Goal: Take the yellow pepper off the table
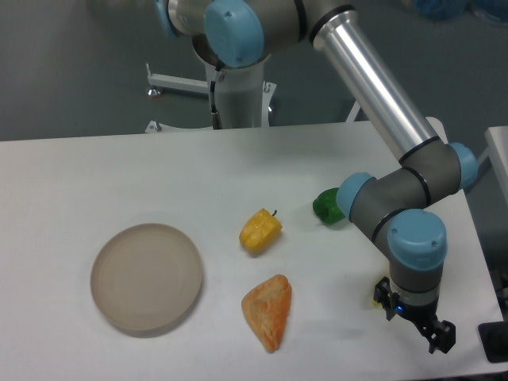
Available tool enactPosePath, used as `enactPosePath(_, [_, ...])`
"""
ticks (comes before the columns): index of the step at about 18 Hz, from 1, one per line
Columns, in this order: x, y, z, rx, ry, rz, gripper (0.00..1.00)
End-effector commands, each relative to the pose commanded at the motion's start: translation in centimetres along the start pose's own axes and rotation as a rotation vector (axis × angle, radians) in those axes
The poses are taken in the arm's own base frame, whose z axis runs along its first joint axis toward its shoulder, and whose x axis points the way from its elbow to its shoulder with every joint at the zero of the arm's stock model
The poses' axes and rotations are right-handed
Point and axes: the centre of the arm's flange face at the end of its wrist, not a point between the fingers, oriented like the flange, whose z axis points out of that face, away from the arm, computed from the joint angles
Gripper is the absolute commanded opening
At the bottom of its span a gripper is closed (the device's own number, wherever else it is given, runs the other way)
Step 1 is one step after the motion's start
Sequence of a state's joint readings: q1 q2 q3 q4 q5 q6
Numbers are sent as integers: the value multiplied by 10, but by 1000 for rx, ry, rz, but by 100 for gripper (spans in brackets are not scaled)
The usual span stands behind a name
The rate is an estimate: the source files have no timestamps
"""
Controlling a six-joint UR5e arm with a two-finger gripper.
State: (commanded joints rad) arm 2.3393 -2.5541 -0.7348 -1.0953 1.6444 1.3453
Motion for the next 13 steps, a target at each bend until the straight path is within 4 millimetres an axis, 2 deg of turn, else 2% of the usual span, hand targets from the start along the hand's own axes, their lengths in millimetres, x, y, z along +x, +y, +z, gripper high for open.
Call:
enactPosePath(8, [4, -1, 1, -2, 9, -44, 100])
enactPosePath(10, [8, 0, -11, 9, 15, -44, 100])
enactPosePath(11, [8, 1, -24, 8, 8, -46, 100])
enactPosePath(13, [22, 6, -43, -2, 34, -45, 100])
